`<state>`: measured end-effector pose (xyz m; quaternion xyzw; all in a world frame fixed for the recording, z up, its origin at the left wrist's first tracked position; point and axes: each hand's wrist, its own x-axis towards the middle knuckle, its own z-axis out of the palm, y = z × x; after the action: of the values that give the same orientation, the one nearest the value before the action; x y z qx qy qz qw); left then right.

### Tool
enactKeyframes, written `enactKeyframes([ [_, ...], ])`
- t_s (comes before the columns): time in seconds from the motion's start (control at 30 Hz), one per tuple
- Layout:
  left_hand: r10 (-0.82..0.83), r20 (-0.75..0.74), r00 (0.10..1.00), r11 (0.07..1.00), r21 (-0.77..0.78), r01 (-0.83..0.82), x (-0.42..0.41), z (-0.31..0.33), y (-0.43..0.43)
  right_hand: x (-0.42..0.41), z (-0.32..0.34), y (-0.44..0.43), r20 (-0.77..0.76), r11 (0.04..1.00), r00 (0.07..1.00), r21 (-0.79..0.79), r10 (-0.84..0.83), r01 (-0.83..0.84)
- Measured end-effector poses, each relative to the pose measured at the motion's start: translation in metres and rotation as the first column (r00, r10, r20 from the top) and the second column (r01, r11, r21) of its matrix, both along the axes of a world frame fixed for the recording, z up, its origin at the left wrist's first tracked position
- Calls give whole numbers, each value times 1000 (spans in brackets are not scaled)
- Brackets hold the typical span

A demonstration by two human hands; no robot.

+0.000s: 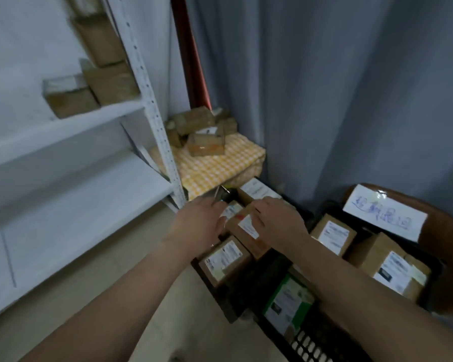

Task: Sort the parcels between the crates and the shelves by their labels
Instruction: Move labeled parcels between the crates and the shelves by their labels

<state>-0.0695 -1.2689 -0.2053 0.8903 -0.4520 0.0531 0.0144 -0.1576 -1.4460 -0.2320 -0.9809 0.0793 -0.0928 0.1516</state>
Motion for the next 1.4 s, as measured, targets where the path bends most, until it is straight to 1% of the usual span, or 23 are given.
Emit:
enactKeyframes([
  [0.2,163,64,985,970,-191,-148,63,54,83,88,61,69,233,983,964,99,129,-155],
  [0.43,281,110,953,926,-294,-239,169,84,189,218,107,173,348,970,920,89,183,-227],
  [0.5,312,106,944,912,-313,-266,201,91,214,255,114,198,330,974,926,64,186,-218],
  [0.6,363,103,926,896,-310,-317,246,97,244,306,117,225,302,971,933,77,194,-227],
  [0.77,445,47,894,868,-269,-418,316,93,269,380,118,246,250,967,956,162,152,-196],
  [0.9,490,-34,871,825,-304,-476,372,88,266,434,120,248,207,954,973,255,106,-158],
  [1.07,507,-184,842,757,-373,-537,438,78,249,489,113,243,199,880,976,444,86,-168],
  [1.13,514,-219,829,749,-357,-558,461,75,242,507,110,241,198,852,977,495,80,-170],
  [1.23,538,-248,806,756,-283,-591,487,70,240,529,106,238,177,825,980,538,87,-171],
  [1.27,529,-256,809,755,-293,-586,491,66,241,534,104,238,174,810,981,559,92,-175],
  [1.33,493,-268,828,745,-361,-560,491,58,243,538,100,240,184,749,980,638,78,-179],
  [1.4,444,-284,850,697,-487,-526,483,52,244,539,96,246,215,674,976,715,41,-185],
])
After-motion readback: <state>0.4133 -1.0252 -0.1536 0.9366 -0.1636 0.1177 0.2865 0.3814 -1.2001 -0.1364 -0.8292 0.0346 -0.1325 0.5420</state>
